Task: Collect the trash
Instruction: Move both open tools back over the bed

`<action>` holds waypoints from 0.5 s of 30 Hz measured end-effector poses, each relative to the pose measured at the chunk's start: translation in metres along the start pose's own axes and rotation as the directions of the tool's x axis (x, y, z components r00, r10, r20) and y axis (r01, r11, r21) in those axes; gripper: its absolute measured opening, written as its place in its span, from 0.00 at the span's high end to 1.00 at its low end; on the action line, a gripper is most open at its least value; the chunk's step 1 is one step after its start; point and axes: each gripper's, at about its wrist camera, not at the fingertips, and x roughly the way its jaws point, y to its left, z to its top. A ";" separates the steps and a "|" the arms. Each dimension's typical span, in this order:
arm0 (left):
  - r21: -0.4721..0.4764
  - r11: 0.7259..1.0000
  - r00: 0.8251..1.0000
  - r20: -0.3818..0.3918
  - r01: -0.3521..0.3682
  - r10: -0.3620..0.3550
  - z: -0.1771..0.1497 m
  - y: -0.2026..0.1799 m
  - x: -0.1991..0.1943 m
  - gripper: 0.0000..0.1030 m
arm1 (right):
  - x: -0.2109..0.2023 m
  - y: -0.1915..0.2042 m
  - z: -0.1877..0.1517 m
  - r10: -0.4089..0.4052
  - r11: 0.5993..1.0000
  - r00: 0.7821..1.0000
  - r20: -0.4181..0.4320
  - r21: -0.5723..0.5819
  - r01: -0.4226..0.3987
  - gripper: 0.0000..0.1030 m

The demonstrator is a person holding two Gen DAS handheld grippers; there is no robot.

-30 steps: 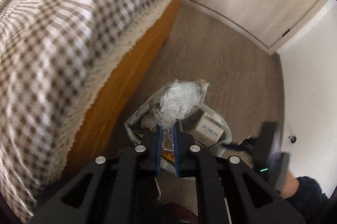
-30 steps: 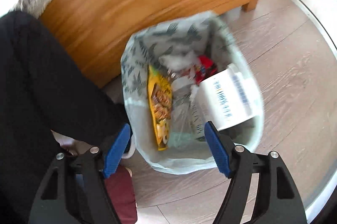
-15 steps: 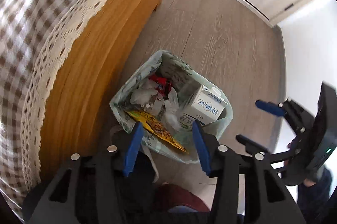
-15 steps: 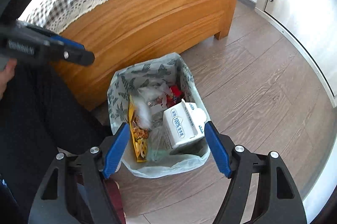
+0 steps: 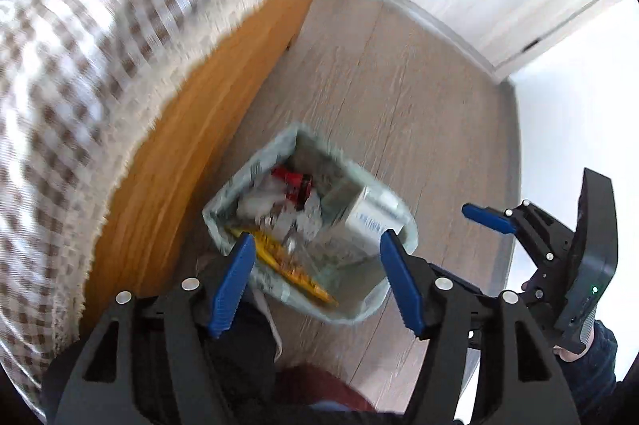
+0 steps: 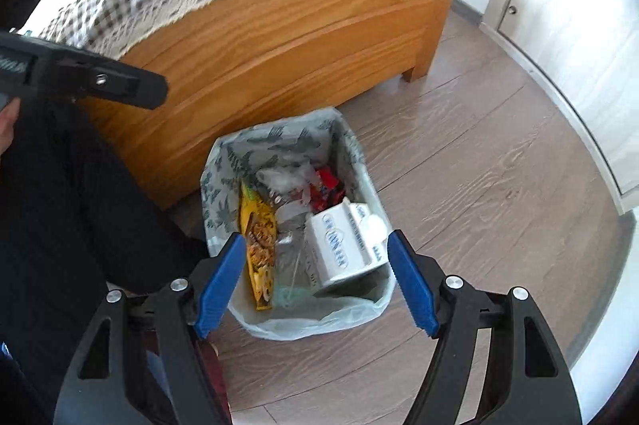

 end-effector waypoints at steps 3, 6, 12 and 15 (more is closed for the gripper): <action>0.039 0.999 0.989 0.143 0.016 -0.022 -0.004 0.001 -0.035 0.38 | -0.024 0.005 0.022 -0.009 1.000 0.996 0.086 -0.004 0.010 0.32; 0.059 0.998 0.964 0.266 0.004 -0.019 -0.010 0.009 -0.083 0.34 | -0.052 0.020 0.051 -0.026 0.998 0.981 0.190 -0.043 0.035 0.32; -0.060 0.996 0.886 0.457 -0.063 0.083 -0.034 0.061 -0.189 0.18 | -0.097 0.074 0.113 0.020 0.993 0.915 0.403 -0.113 0.028 0.28; -0.126 0.985 0.840 0.516 -0.119 0.168 -0.052 0.091 -0.237 0.14 | -0.110 0.110 0.141 0.097 0.986 0.879 0.466 -0.166 -0.020 0.28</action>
